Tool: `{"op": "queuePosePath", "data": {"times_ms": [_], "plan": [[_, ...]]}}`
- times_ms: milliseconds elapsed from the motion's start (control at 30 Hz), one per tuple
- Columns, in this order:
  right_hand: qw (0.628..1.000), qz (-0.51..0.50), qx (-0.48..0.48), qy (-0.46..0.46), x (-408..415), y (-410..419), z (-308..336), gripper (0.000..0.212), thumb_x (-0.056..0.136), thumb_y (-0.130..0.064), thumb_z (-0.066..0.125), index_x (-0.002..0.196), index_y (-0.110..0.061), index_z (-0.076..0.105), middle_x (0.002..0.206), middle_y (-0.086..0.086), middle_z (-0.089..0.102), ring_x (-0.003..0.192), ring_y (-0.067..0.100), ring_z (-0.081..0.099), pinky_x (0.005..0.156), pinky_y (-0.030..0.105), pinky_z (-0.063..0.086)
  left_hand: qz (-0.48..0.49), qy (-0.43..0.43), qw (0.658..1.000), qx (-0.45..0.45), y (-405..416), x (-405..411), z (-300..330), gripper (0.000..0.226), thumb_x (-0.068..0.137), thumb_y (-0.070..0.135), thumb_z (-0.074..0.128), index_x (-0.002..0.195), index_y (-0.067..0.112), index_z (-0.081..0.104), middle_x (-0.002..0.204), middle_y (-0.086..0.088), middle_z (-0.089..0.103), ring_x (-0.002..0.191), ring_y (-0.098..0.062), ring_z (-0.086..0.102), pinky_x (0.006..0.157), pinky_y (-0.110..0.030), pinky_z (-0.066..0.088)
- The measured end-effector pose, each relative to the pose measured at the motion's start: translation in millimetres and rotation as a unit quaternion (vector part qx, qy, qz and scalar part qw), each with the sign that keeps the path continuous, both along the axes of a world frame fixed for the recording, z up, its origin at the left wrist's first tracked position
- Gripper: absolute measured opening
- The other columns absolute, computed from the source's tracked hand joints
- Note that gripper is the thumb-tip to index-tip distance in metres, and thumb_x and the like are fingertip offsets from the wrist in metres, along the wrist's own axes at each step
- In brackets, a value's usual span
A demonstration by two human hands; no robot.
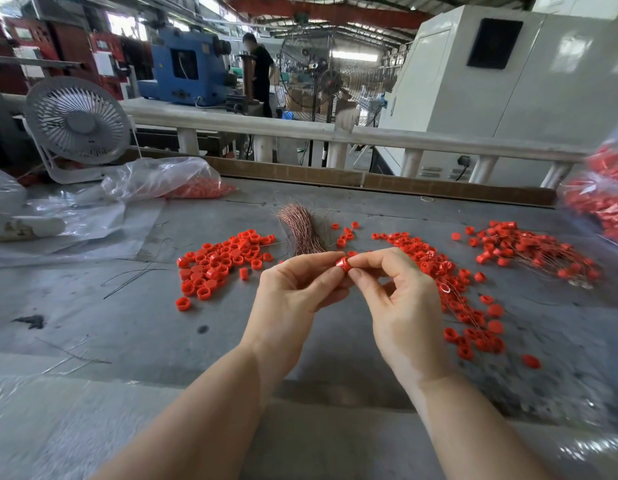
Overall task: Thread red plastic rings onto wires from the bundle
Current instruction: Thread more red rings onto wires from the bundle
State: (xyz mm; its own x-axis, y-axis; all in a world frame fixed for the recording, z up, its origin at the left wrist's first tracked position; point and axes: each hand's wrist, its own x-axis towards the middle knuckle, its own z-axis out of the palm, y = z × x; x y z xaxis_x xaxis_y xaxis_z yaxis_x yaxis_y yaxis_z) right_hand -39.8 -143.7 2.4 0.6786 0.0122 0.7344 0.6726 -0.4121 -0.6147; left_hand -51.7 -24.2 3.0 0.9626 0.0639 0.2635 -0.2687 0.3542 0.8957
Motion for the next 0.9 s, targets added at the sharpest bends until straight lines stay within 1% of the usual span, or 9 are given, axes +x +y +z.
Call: {"op": "queuePosePath", "data": {"times_ms": [67,133,267,400,567,667,800,900], "plan": [[1.000,0.006,-0.005,-0.003,-0.1,-0.6,0.9,0.007,0.082,-0.011,0.060,0.085,-0.014,0.066,0.081,-0.004,0.063,0.079,0.009,0.061,0.071,0.019,0.047,-0.003,0.001,1.000,0.000,0.6,-0.1,0.1,0.019,0.082,-0.003,0.059,0.087,0.012,0.069,0.076,-0.003,0.073,0.068,-0.009,0.068,0.063,-0.017,0.054],[1.000,0.001,-0.019,-0.014,-0.3,-1.1,1.2,0.008,0.083,-0.010,0.059,0.085,-0.011,0.066,0.081,-0.004,0.062,0.078,0.009,0.060,0.072,0.021,0.048,-0.006,0.001,1.000,0.002,1.1,-0.2,0.2,0.019,0.083,-0.002,0.058,0.087,0.013,0.070,0.076,-0.004,0.073,0.069,-0.010,0.068,0.063,-0.017,0.053],[0.998,-0.025,-0.046,-0.032,-1.1,-1.4,1.4,0.007,0.084,-0.010,0.058,0.085,-0.008,0.065,0.082,-0.004,0.059,0.079,0.012,0.059,0.074,0.020,0.046,-0.007,-0.008,1.000,0.017,0.4,-0.8,1.0,0.022,0.083,-0.001,0.059,0.082,0.016,0.072,0.073,-0.005,0.072,0.067,-0.010,0.068,0.062,-0.018,0.053],[0.998,-0.040,-0.051,-0.017,-1.7,-0.5,0.5,0.010,0.083,-0.013,0.056,0.084,-0.007,0.064,0.082,-0.001,0.060,0.080,0.016,0.059,0.076,0.019,0.044,0.013,-0.030,0.998,0.055,-0.4,-2.0,1.8,0.022,0.084,-0.003,0.059,0.082,0.015,0.071,0.073,-0.002,0.072,0.069,-0.009,0.067,0.064,-0.017,0.053],[0.997,-0.050,-0.051,0.001,-2.6,-0.5,-0.3,0.012,0.083,-0.016,0.055,0.083,-0.007,0.063,0.082,0.001,0.062,0.079,0.015,0.058,0.075,0.011,0.039,0.052,-0.058,0.992,0.104,-2.6,-4.0,2.7,0.024,0.082,-0.007,0.060,0.082,0.016,0.069,0.070,0.004,0.072,0.067,-0.008,0.067,0.065,-0.016,0.053],[0.998,-0.051,-0.046,0.009,-3.4,0.0,-0.5,0.012,0.083,-0.016,0.055,0.083,-0.007,0.063,0.082,0.002,0.062,0.079,0.014,0.057,0.075,0.008,0.038,0.082,-0.074,0.984,0.139,-3.8,-3.8,2.9,0.029,0.081,-0.008,0.062,0.079,0.021,0.068,0.066,0.010,0.071,0.064,-0.005,0.066,0.064,-0.014,0.052],[0.997,-0.056,-0.050,0.005,-4.3,1.0,-0.3,0.012,0.083,-0.015,0.055,0.083,-0.006,0.063,0.081,0.003,0.063,0.078,0.015,0.057,0.074,0.009,0.037,0.103,-0.073,0.979,0.157,-5.5,-3.6,2.5,0.033,0.080,-0.008,0.063,0.077,0.025,0.067,0.063,0.013,0.069,0.060,-0.002,0.065,0.063,-0.012,0.051],[0.997,-0.057,-0.059,0.001,-5.1,1.5,0.2,0.012,0.083,-0.014,0.054,0.082,-0.006,0.063,0.080,0.002,0.061,0.078,0.016,0.057,0.072,0.014,0.039,0.103,-0.067,0.981,0.153,-5.1,-2.7,2.5,0.029,0.080,-0.007,0.064,0.078,0.021,0.068,0.061,0.012,0.069,0.059,-0.002,0.065,0.062,-0.012,0.051]]}}
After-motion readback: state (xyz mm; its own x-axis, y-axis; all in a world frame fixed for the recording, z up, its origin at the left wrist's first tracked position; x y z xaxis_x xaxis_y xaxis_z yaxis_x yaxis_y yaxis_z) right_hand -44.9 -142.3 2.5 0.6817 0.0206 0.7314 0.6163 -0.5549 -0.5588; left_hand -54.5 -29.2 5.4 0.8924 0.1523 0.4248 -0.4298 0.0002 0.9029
